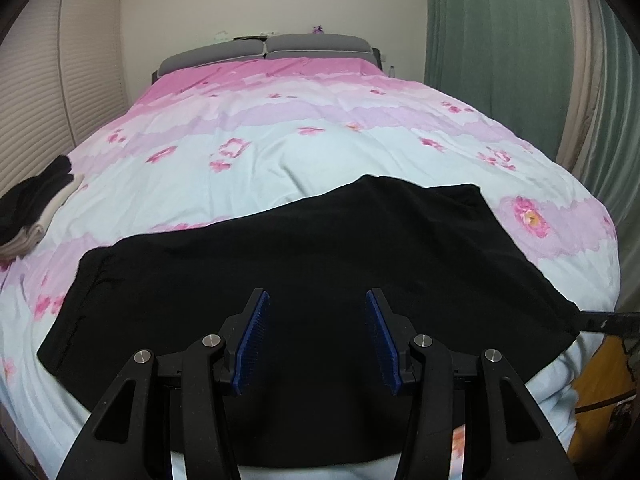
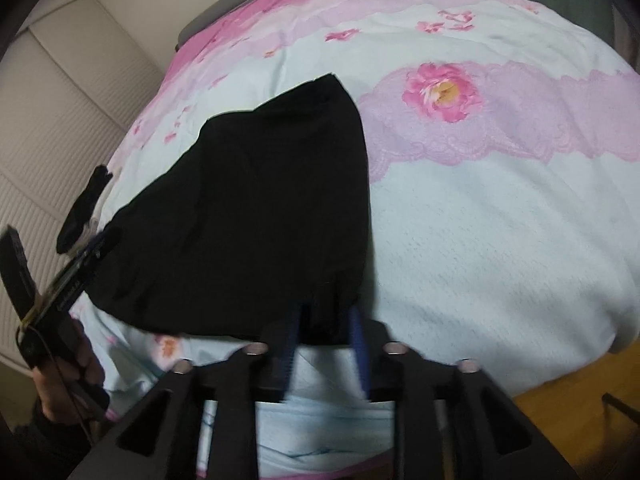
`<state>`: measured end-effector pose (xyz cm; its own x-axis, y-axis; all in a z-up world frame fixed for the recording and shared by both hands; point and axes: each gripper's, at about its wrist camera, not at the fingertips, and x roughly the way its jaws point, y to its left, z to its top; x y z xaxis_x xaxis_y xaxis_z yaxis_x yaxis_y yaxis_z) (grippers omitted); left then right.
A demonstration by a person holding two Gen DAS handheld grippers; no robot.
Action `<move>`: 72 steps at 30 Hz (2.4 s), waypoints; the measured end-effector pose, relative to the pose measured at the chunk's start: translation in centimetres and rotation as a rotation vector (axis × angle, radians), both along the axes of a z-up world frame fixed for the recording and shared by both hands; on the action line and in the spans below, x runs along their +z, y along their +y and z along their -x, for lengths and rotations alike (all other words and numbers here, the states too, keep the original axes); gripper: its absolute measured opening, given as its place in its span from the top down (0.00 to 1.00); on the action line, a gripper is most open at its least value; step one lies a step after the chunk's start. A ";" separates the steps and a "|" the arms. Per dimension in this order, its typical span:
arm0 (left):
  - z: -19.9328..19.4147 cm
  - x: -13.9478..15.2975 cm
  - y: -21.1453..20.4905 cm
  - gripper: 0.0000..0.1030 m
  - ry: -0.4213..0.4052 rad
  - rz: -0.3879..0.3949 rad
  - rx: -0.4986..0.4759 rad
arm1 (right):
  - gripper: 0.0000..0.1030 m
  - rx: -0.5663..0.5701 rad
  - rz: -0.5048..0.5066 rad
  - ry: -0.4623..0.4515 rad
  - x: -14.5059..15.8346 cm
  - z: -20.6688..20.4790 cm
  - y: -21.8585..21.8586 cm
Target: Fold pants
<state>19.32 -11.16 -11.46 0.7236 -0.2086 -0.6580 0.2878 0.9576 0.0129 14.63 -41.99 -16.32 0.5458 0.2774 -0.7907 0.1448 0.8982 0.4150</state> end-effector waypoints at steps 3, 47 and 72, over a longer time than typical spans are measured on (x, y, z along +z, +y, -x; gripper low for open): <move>0.4 0.0 1.5 0.48 0.000 0.002 0.022 | 0.62 -0.063 -0.005 -0.010 0.7 0.8 -0.4; -22.1 -5.6 -26.6 0.78 0.496 -0.285 -1.214 | 0.42 -0.818 -0.243 -0.158 -3.9 2.1 4.4; -20.7 11.1 -7.5 0.94 0.117 -0.072 -1.153 | 0.87 -0.382 -0.027 -0.539 8.5 1.1 15.6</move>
<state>39.98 -18.70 -0.36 0.0625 -0.6634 -0.7456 0.9918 0.1248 -0.0279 13.55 -26.43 -7.84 0.9272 0.0015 -0.3745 0.2170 0.8128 0.5405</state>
